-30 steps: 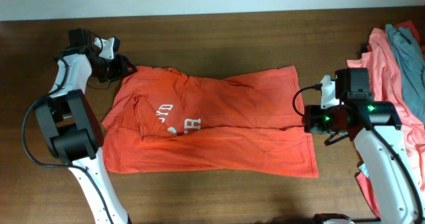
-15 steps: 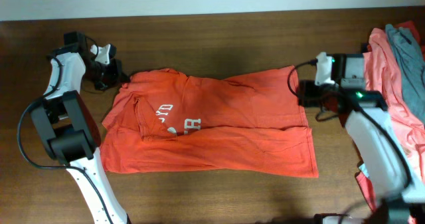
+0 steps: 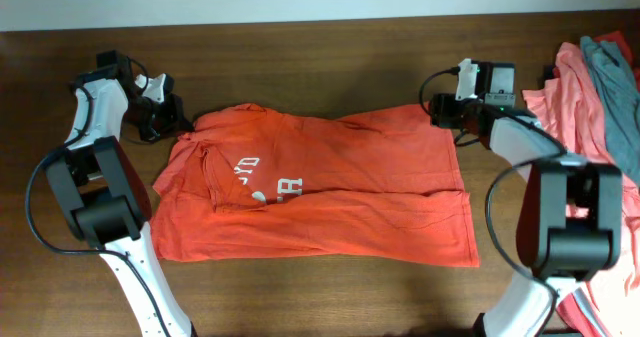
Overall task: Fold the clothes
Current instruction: 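Lift the top edge with both grippers and fold it toward the robot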
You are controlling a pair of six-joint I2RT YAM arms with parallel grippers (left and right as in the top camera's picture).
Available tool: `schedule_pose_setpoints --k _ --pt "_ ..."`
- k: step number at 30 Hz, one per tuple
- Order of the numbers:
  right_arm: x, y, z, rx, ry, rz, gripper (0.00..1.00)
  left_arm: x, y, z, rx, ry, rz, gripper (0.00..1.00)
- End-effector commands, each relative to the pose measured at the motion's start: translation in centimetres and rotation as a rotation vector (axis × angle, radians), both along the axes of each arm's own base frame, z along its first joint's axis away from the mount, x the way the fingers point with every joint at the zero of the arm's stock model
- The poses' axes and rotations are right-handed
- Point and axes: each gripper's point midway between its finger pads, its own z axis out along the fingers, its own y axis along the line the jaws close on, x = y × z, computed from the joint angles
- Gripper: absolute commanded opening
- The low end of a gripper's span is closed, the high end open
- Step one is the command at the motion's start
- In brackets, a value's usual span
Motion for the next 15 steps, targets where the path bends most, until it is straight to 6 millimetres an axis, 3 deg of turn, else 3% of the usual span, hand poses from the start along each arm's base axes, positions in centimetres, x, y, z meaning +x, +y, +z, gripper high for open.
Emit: schedule_pose_setpoints --k 1,15 --pt "1.3 -0.9 -0.2 0.014 -0.024 -0.023 0.68 0.1 0.5 -0.5 0.014 0.012 0.011 0.01" --pt "2.5 0.2 -2.8 0.079 -0.027 0.001 0.67 0.0 0.5 -0.5 0.014 0.014 0.011 0.01"
